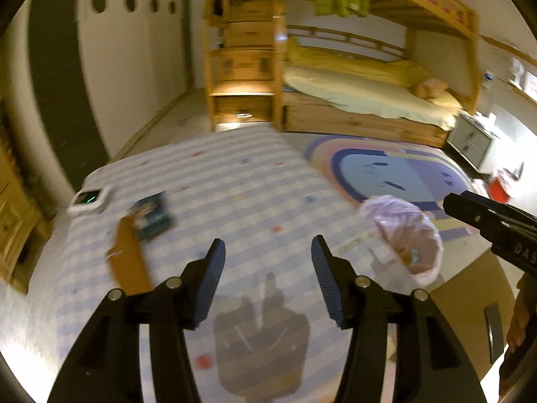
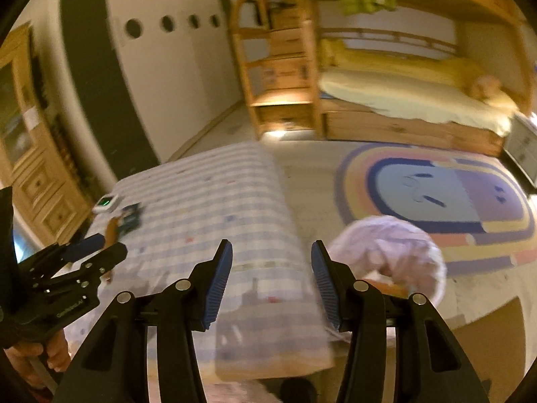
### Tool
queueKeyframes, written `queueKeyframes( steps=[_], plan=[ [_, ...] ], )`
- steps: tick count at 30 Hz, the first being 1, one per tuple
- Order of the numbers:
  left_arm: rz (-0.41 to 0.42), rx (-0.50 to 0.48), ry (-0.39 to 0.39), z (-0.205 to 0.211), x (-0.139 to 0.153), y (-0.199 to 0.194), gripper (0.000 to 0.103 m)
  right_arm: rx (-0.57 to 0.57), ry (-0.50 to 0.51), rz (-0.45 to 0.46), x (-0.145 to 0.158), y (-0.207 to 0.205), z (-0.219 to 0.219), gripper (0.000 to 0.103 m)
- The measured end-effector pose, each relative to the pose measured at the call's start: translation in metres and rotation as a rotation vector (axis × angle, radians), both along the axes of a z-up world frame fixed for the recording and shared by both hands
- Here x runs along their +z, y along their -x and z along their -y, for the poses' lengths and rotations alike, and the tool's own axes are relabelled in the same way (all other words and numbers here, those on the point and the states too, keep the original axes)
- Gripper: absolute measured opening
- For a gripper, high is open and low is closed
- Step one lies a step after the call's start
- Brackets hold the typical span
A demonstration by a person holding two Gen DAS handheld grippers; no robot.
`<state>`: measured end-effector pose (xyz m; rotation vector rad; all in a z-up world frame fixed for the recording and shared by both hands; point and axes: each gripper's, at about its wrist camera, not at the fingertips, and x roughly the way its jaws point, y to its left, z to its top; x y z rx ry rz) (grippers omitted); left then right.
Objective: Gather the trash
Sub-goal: 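Grasp the brown leather knife sheath with the left tool, then grasp the dark green snack packet with the right tool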
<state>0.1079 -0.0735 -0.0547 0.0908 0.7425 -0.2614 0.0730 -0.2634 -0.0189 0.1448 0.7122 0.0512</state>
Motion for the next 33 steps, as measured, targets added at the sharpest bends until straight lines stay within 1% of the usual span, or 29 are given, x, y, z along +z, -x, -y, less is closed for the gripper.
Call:
queueKeyframes(
  steps=[1, 3, 4, 6, 7, 9, 12, 15, 17, 20, 23, 25, 29, 33],
  plan=[
    [0.000, 0.026, 0.000, -0.012, 0.000, 0.001, 0.056, 0.028, 0.008, -0.004, 0.000, -0.004, -0.013, 0.052],
    [-0.005, 0.083, -0.006, -0.035, -0.003, 0.002, 0.065, 0.067, 0.019, -0.008, -0.001, -0.011, -0.032, 0.052],
    [-0.009, 0.110, -0.010, -0.043, -0.005, 0.001, 0.067, 0.088, 0.025, -0.009, 0.000, -0.015, -0.043, 0.052],
    [-0.030, 0.175, -0.005, -0.066, -0.012, -0.004, 0.073, 0.114, 0.033, -0.009, 0.000, -0.020, -0.057, 0.052],
    [-0.046, 0.198, -0.002, -0.074, -0.016, -0.006, 0.075, 0.130, 0.038, -0.010, 0.000, -0.023, -0.066, 0.052],
    [-0.086, 0.255, 0.006, -0.091, -0.027, -0.014, 0.076, 0.150, 0.051, -0.014, -0.001, -0.029, -0.080, 0.052],
    [-0.140, 0.302, 0.028, -0.107, -0.043, -0.026, 0.076, 0.176, 0.066, -0.024, -0.006, -0.041, -0.095, 0.052],
    [-0.188, 0.317, 0.053, -0.119, -0.057, -0.037, 0.076, 0.186, 0.072, -0.041, -0.012, -0.054, -0.103, 0.053],
    [-0.205, 0.321, 0.073, -0.123, -0.063, -0.044, 0.076, 0.194, 0.074, -0.049, -0.016, -0.064, -0.109, 0.053],
    [-0.218, 0.326, 0.077, -0.124, -0.069, -0.053, 0.068, 0.204, 0.082, -0.055, -0.020, -0.069, -0.113, 0.053],
    [-0.215, 0.334, 0.057, -0.122, -0.071, -0.061, 0.064, 0.216, 0.096, -0.059, -0.026, -0.073, -0.118, 0.052],
    [-0.212, 0.337, 0.049, -0.119, -0.071, -0.067, 0.064, 0.219, 0.103, -0.062, -0.028, -0.073, -0.120, 0.051],
    [-0.192, 0.354, -0.028, -0.113, -0.073, -0.072, 0.055, 0.229, 0.110, -0.069, -0.031, -0.075, -0.125, 0.051],
    [-0.179, 0.337, -0.019, -0.119, -0.071, -0.065, 0.053, 0.245, 0.123, -0.067, -0.031, -0.075, -0.132, 0.052]
  ],
)
